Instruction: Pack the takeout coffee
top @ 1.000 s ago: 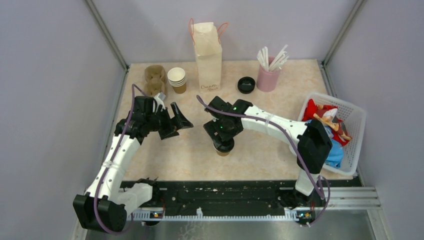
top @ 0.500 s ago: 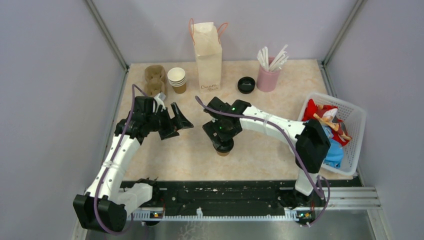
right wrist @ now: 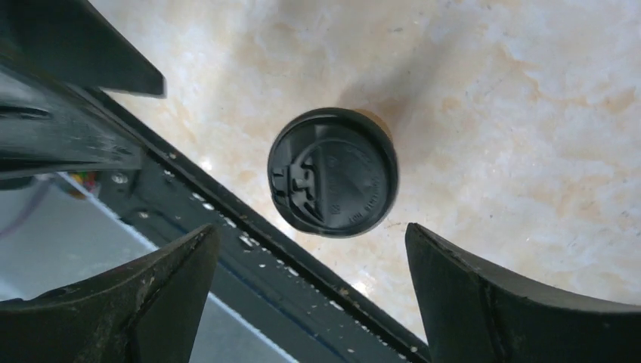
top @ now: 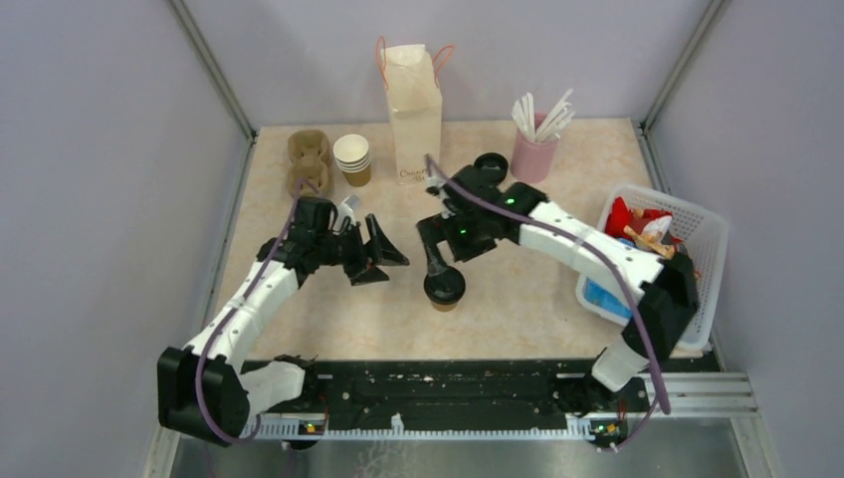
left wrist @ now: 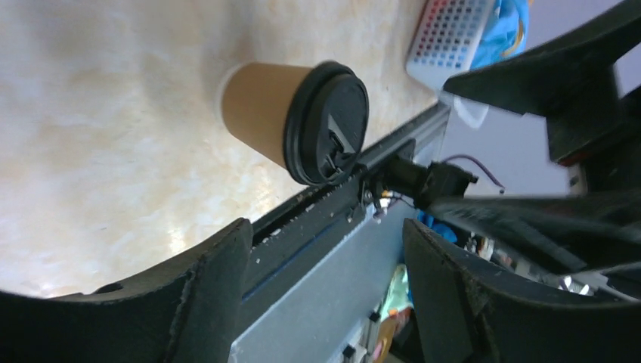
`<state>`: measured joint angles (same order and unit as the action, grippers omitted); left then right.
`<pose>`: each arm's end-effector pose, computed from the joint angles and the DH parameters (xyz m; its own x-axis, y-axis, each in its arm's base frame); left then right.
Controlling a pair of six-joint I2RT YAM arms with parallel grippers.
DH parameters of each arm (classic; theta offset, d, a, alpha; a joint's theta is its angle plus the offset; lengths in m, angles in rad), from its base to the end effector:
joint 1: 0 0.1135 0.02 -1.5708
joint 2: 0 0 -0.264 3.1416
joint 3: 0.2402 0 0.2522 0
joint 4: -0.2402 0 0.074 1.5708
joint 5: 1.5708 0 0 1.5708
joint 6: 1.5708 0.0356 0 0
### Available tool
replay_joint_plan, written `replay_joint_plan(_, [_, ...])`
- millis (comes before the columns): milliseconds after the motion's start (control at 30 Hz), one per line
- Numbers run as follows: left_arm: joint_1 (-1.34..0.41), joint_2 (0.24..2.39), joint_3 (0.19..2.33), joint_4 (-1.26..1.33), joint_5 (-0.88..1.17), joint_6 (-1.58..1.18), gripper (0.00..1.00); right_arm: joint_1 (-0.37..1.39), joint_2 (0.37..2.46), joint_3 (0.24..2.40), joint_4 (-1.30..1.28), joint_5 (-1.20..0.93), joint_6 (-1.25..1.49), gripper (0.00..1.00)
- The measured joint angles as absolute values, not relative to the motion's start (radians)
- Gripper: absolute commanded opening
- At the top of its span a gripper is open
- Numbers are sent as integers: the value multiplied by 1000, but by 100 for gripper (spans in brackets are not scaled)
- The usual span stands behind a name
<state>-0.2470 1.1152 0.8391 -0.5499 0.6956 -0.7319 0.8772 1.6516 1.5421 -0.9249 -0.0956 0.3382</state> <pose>0.2122 -0.0770 0.2670 -0.9373 -0.2927 -0.1894 -0.0235 0.5949 -0.8035 0.2194 0.2692 0.3154 -0.7827 -0.4248 -0.4549 -0.5692 0.7843 0.2470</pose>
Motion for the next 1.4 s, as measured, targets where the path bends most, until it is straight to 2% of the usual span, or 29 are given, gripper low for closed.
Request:
replay_joint_plan(167, [-392, 1212, 815, -427, 714, -820, 48, 603, 1411, 1235, -735, -356, 409, 79])
replay_joint_plan(400, [-435, 1255, 778, -388, 683, -868, 34, 498, 1438, 1026, -553, -579, 504, 67])
replay_joint_plan(500, [-435, 1281, 767, -382, 678, -878, 33, 479, 1460, 995, -498, -640, 527, 62])
replay_joint_plan(767, [-437, 1347, 766, -356, 662, -885, 33, 470, 1505, 979, -391, -718, 557, 55])
replay_joint_plan(1400, [-444, 1386, 766, -325, 657, -884, 34, 472, 1555, 962, -328, -791, 569, 46])
